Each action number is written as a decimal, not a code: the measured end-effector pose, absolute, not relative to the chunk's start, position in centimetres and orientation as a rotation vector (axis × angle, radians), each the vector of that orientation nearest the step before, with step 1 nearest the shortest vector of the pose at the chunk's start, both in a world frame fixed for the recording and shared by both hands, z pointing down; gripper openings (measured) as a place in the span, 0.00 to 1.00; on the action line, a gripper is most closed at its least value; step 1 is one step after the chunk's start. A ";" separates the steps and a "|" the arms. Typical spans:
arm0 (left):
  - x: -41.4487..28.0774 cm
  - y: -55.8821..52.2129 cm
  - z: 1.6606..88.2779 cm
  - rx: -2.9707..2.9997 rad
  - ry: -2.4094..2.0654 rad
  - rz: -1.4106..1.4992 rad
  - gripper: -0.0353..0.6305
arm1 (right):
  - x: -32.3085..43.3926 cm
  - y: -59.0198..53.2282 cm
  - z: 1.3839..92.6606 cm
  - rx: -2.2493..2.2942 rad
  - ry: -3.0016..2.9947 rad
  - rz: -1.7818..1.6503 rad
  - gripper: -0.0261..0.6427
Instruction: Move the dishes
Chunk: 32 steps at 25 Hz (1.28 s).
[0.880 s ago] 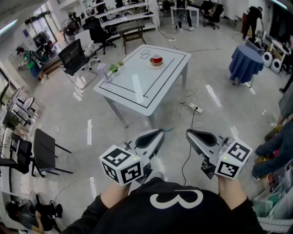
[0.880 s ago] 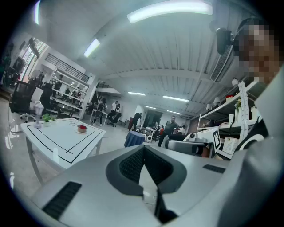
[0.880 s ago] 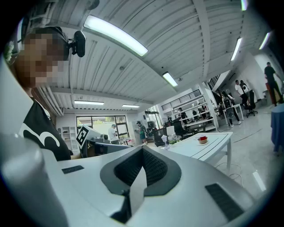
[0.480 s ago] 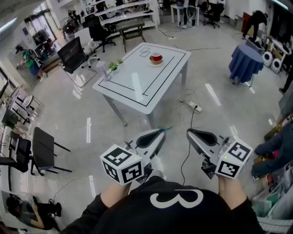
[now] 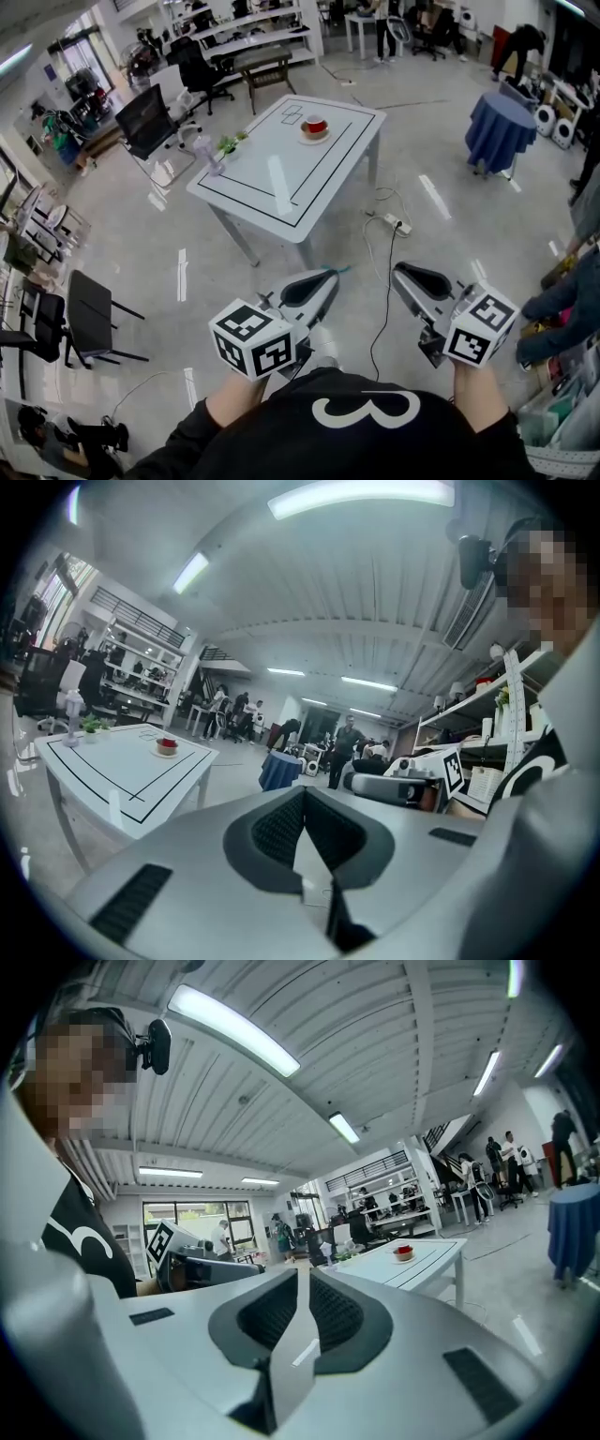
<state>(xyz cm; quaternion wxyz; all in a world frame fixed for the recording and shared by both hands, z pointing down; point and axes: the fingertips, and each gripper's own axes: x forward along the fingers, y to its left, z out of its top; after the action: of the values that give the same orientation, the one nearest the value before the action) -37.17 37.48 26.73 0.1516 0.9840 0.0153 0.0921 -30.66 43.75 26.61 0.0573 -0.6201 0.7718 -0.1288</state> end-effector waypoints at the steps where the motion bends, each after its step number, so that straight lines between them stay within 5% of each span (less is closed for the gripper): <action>1: -37.1 37.3 26.7 2.831 0.042 0.267 0.06 | -30.3 43.8 26.6 -1.889 2.340 -0.389 0.12; 15: -34.7 33.1 27.5 2.820 0.026 0.253 0.06 | -25.8 41.5 27.2 -2.055 2.360 -0.304 0.47; 32: -20.7 15.6 30.9 2.730 0.041 0.245 0.06 | -11.8 23.8 31.9 -2.031 2.350 -0.527 0.44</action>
<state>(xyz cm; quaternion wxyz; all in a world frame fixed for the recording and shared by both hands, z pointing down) -20.66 15.57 30.94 0.1987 0.9760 0.0148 0.0876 -11.79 23.81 31.91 -0.0045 -0.6446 0.7460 -0.1672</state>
